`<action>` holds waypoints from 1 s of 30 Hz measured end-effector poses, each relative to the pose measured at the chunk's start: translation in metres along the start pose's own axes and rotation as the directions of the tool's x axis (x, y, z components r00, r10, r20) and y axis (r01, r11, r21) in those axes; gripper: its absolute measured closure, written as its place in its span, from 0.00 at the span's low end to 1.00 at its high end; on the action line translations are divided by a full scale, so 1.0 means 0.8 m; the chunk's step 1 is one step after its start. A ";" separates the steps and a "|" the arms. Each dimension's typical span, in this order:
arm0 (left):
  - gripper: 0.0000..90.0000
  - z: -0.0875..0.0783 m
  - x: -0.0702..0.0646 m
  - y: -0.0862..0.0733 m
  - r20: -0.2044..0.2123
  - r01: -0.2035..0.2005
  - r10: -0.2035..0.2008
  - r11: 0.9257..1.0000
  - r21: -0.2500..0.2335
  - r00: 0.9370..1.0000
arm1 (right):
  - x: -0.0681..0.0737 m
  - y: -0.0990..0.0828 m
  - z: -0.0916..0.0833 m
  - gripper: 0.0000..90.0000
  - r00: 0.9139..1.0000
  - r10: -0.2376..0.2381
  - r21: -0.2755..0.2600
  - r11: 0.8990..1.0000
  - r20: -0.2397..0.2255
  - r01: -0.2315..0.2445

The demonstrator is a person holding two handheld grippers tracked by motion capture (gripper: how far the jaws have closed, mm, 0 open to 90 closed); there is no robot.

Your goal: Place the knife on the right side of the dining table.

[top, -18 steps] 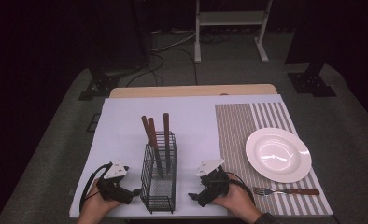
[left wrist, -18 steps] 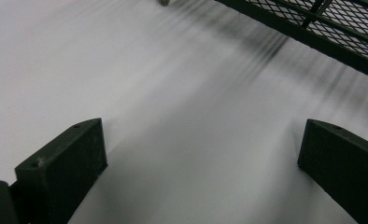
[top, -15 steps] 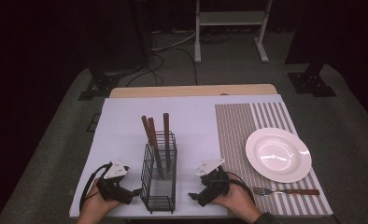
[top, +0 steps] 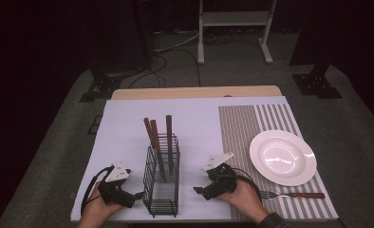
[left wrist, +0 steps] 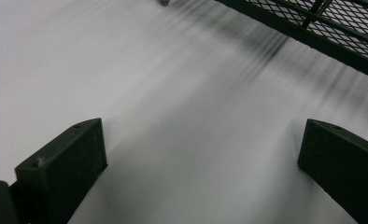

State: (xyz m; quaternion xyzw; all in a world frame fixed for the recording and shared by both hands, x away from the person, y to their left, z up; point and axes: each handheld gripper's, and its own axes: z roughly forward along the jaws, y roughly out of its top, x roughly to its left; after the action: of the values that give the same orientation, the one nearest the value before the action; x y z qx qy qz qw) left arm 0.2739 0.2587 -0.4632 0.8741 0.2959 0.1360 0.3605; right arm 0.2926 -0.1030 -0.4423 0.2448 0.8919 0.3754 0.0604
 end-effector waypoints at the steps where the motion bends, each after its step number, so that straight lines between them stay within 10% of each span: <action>1: 0.00 0.000 0.000 0.000 0.000 -0.001 0.001 1.000 0.000 1.000 | -0.001 0.002 -0.002 0.24 1.000 -0.006 -0.005 1.000 0.001 0.006; 30: 0.00 0.000 0.000 0.000 0.000 0.002 -0.002 1.000 -0.001 1.000 | -0.030 0.079 -0.069 0.53 0.998 0.003 -0.246 0.969 -0.066 -0.019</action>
State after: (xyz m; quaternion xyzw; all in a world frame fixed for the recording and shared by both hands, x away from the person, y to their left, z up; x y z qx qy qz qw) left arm 0.2737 0.2586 -0.4633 0.8736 0.2966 0.1360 0.3611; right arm 0.3220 -0.1118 -0.3606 0.2279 0.8384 0.4916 0.0591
